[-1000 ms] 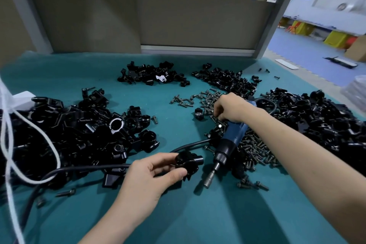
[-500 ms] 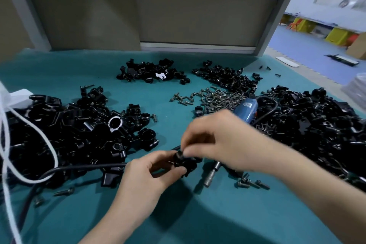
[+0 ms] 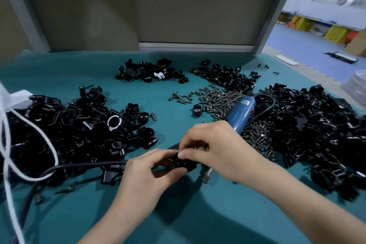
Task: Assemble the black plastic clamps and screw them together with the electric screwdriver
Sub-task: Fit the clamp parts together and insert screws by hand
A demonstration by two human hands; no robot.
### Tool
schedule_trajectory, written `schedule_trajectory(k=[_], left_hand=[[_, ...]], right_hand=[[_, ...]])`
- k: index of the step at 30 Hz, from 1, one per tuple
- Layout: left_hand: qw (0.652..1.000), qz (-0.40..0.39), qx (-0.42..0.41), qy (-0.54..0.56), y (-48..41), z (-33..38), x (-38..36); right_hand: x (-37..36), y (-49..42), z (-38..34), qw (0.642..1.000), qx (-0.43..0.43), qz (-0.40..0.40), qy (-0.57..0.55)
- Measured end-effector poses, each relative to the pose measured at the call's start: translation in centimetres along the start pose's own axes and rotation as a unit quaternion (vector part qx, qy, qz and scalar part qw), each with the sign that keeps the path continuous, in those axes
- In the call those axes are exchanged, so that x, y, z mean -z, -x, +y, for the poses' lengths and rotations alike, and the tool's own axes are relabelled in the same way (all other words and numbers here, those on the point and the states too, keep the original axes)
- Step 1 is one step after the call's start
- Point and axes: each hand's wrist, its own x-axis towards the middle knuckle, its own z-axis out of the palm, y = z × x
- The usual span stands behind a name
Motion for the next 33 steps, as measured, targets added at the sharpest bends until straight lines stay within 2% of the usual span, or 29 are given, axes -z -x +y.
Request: schedule_trajectory(k=[3, 7, 10, 16, 21, 27, 29, 31, 33], left_hand=[[0.999, -0.003, -0.019, -0.04, 0.1, 0.1, -0.1], [1.0, 0.007, 0.002, -0.002, -0.1, 0.0, 0.0], [1.0, -0.002, 0.014, 0.015, 0.1, 0.1, 0.1], [1.0, -0.003, -0.01, -0.023, 0.1, 0.1, 0.0], [1.0, 0.004, 0.002, -0.007, 0.0, 0.0, 0.1], [1.0, 0.006, 0.001, -0.002, 0.0, -0.1, -0.1], [1.0, 0.011, 0.006, 0.004, -0.1, -0.3, -0.1], [0.999, 0.016, 0.022, 0.034, -0.2, -0.5, -0.1], [0.997, 0.021, 0.036, 0.059, -0.3, -0.6, -0.1]], right_hand=[[-0.4, -0.2, -0.4, 0.999, 0.009, -0.046, 0.005], [0.0, -0.3, -0.1, 0.999, -0.025, 0.009, -0.03], [0.2, -0.3, 0.2, 0.999, -0.042, -0.004, -0.034], [-0.4, -0.5, -0.3, 0.999, 0.01, -0.048, 0.019], [-0.5, -0.8, -0.6, 0.996, 0.015, -0.037, 0.077], [-0.6, -1.3, -0.6, 0.996, 0.003, -0.047, 0.073], [-0.2, -1.5, -0.6, 0.998, 0.007, -0.057, 0.039], [1.1, -2.7, 1.1, 1.0, -0.009, -0.011, 0.022], [3.5, -4.8, 4.7, 0.99, -0.079, 0.101, 0.056]])
